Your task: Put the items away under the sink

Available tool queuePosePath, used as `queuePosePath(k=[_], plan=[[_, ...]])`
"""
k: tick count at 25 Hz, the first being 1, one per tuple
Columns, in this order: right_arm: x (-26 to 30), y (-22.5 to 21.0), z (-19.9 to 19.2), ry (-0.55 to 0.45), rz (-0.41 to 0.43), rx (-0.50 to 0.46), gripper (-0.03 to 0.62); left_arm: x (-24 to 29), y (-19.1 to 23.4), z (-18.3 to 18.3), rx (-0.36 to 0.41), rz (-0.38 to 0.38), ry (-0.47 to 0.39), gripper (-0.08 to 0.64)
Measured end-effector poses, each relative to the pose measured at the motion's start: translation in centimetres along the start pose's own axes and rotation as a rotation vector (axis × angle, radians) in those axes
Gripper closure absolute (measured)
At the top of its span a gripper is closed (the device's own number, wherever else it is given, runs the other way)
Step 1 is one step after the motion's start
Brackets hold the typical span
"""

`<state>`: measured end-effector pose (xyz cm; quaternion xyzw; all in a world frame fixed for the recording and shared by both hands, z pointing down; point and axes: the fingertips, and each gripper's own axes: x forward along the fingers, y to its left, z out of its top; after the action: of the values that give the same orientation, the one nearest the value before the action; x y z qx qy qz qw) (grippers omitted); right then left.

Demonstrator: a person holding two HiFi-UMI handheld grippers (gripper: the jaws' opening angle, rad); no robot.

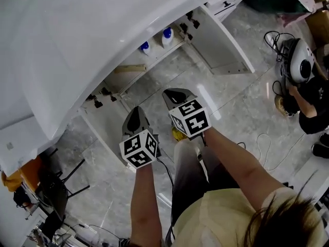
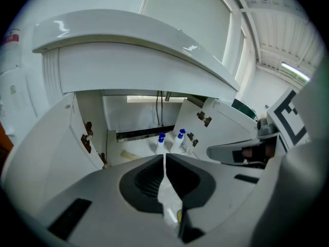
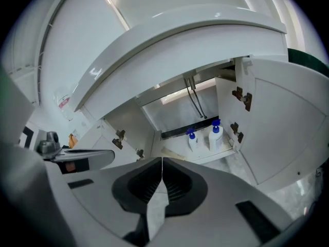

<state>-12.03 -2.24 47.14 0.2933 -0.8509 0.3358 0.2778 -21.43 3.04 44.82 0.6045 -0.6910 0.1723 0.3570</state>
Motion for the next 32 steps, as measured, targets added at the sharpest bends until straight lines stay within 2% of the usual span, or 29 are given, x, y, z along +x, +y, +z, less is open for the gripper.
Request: queuePosePath(k=[6,14,24,32], plan=[[-3.5,1.6,2.0,-0.012,0.013,-0.024,0.566,-3.0,-1.6,2.1,-0.018,-0.018,-0.024,0.522],[-7.8,2.9,4.5,-0.052,0.011,-0.055,0.566,-7.7,-3.7,4.4,-0.011,-0.037,-0.102,0.522],[-12.8,5.3,5.8,-0.066,0.042,-0.107,0.566,-13.4,-3.8,4.8,-0.070,-0.054,-0.142,0.522],[-16.6,7.5,6.9,-0.097,0.066,-0.128,0.566,-16.8,-4.8,5.6,-0.075,-0.080,-0.178,0.522]])
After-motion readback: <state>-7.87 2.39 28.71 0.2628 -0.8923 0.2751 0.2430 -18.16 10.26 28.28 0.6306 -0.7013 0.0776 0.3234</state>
